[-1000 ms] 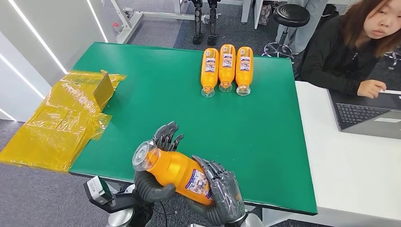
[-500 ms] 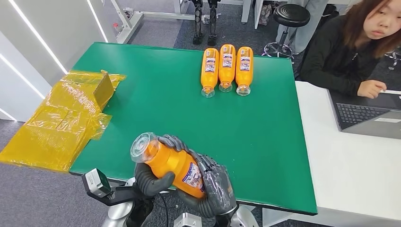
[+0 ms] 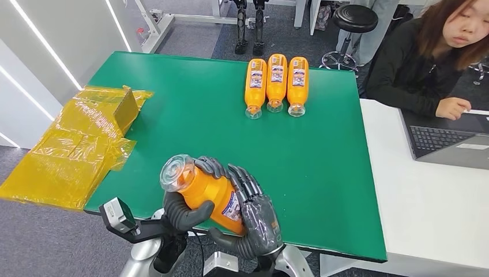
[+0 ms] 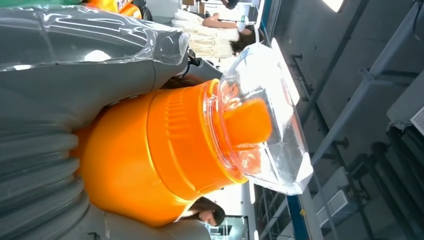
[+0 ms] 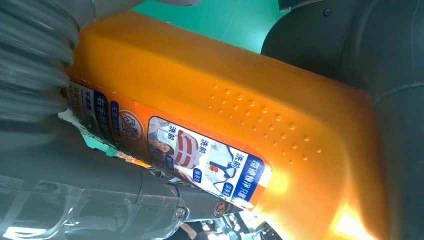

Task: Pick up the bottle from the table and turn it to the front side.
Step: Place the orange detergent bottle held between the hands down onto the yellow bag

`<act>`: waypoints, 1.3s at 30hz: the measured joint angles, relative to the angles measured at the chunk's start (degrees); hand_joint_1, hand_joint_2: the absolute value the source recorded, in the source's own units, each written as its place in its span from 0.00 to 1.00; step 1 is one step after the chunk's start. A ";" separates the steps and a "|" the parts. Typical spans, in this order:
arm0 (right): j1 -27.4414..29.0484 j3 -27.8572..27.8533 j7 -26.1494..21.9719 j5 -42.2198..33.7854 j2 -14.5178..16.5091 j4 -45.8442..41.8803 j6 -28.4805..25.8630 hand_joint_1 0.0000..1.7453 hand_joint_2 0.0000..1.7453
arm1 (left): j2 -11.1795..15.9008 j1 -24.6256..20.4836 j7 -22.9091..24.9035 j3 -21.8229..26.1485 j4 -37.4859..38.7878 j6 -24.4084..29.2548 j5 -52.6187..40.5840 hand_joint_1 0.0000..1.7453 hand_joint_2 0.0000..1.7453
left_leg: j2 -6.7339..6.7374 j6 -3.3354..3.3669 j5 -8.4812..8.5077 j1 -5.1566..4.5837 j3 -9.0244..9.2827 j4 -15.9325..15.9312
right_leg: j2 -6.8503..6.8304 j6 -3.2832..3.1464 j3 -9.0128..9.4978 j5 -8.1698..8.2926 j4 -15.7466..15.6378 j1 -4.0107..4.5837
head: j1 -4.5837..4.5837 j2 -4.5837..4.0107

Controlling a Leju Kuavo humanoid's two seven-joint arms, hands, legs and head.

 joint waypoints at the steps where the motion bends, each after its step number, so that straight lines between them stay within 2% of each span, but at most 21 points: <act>1: -0.04 -0.01 -0.13 -0.01 0.08 0.16 -0.11 0.00 1.00 | 0.02 0.01 -0.01 0.03 0.00 0.57 -0.34 1.00 1.00 | 0.00 0.00 0.00 0.00 0.00 0.00 | 0.00 0.00 0.00 0.00 0.00 0.00 | 0.00 0.00; 5: -0.18 -0.02 -0.59 -0.03 0.27 0.86 -0.91 0.00 1.00 | 0.09 0.02 -0.55 0.09 0.00 4.59 -4.10 1.00 1.00 | 0.00 0.00 0.00 0.00 0.00 0.00 | 0.00 0.00 0.00 0.00 0.00 0.00 | 0.00 0.00; 11: -0.43 -0.06 -0.49 -0.83 0.63 2.29 -1.66 0.00 1.00 | 0.72 -0.86 -1.68 0.06 -0.02 19.55 -22.02 1.00 1.00 | 0.00 0.00 0.00 0.00 0.00 0.00 | -0.01 0.00 0.00 0.00 0.02 0.00 | 0.00 0.00; 14: -0.59 0.06 -1.33 -2.23 0.74 3.02 -2.46 0.00 1.00 | 1.60 -1.83 -1.33 0.34 -0.01 25.30 -30.61 1.00 1.00 | 0.00 0.00 0.01 0.01 0.00 0.00 | -0.01 0.00 0.00 0.00 0.03 0.00 | 0.00 0.00; 21: -1.04 0.82 -3.49 -4.68 0.70 4.71 -4.74 0.00 1.00 | 4.02 -4.39 -0.18 0.74 2.07 34.24 -43.48 1.00 1.00 | 0.00 -0.01 0.01 0.01 0.00 0.00 | 0.00 0.00 -0.03 0.00 0.04 0.00 | -0.01 0.00; 27: -2.35 2.53 -4.93 -8.04 0.70 6.12 -4.97 0.00 1.00 | 6.30 -8.92 7.54 -0.11 8.12 42.85 -59.25 1.00 1.00 | 0.01 -0.01 0.03 0.01 0.00 0.00 | 0.01 -0.01 -0.03 0.01 0.05 0.00 | 0.01 0.00; 33: -3.93 4.41 -7.41 -12.07 0.70 8.52 -5.75 0.00 1.00 | 9.37 -15.68 19.09 -2.67 22.92 50.66 -79.97 1.00 1.00 | 0.04 -0.06 0.07 0.01 0.01 0.00 | 0.06 -0.04 -0.04 0.03 0.11 0.00 | 0.01 0.00; 36: -5.08 5.34 -8.21 -13.56 0.70 9.88 -5.55 0.00 1.00 | 10.62 -18.81 24.05 -4.07 31.31 51.73 -87.80 1.00 1.00 | 0.04 -0.07 0.07 0.01 0.00 0.00 | 0.07 -0.04 -0.05 0.03 0.12 0.00 | 0.00 0.00; 39: -6.03 6.01 -8.85 -14.96 0.70 10.98 -5.43 0.00 1.00 | 11.84 -21.36 27.10 -5.24 38.41 50.82 -91.35 1.00 1.00 | 0.05 -0.07 0.08 0.01 0.00 0.00 | 0.09 -0.04 -0.07 0.03 0.13 0.01 | 0.01 0.00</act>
